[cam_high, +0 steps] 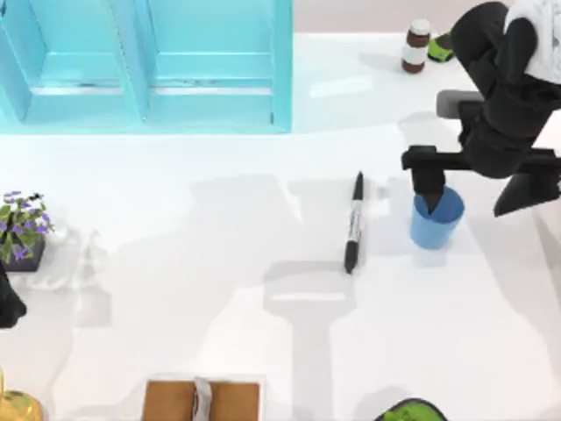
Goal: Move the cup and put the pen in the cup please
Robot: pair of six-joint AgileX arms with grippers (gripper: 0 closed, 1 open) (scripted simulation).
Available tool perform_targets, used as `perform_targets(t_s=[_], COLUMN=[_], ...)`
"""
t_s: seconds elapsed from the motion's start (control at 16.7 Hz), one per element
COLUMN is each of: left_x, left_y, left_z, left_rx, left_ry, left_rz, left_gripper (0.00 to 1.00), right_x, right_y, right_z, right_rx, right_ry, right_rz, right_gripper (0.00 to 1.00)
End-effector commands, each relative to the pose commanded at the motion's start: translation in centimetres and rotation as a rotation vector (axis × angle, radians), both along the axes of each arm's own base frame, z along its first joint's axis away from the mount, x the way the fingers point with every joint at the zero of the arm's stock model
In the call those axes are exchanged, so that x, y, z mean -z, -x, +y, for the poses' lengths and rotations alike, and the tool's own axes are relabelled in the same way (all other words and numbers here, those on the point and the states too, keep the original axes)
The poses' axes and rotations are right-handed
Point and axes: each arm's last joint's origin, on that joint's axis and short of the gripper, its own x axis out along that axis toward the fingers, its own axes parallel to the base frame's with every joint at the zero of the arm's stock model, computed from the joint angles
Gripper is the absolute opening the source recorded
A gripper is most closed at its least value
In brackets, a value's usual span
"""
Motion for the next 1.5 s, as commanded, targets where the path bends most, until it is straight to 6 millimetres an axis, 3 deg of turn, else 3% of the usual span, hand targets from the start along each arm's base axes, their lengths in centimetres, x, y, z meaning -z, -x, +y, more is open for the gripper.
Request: perform_targets(t_s=[0.6, 0.72, 0.9, 1.2, 1.32, 1.5], left_x=[0.0, 0.0, 0.0, 0.0, 0.0, 0.0], left_y=[0.0, 0.0, 0.0, 0.0, 0.0, 0.0], left_z=[0.0, 0.0, 0.0, 0.0, 0.0, 0.0], left_rx=[0.000, 0.000, 0.000, 0.000, 0.000, 0.000], left_ry=[0.000, 0.000, 0.000, 0.000, 0.000, 0.000], left_rz=[0.000, 0.000, 0.000, 0.000, 0.000, 0.000], left_gripper=[1.00, 1.00, 1.00, 1.00, 1.00, 1.00], right_x=[-0.8, -2.5, -6.8, -13.7, -14.8, -15.0], right_y=[-0.3, -0.8, -1.4, -0.5, -0.1, 0.0], right_z=[0.0, 0.1, 0.4, 0.1, -0.1, -0.1], right_rx=[0.005, 0.006, 0.005, 0.004, 0.003, 0.002], right_ry=[0.001, 0.002, 0.001, 0.002, 0.000, 0.000], right_rz=[0.004, 0.010, 0.007, 0.004, 0.000, 0.000], right_gripper=[1.00, 1.00, 1.00, 1.00, 1.00, 1.00])
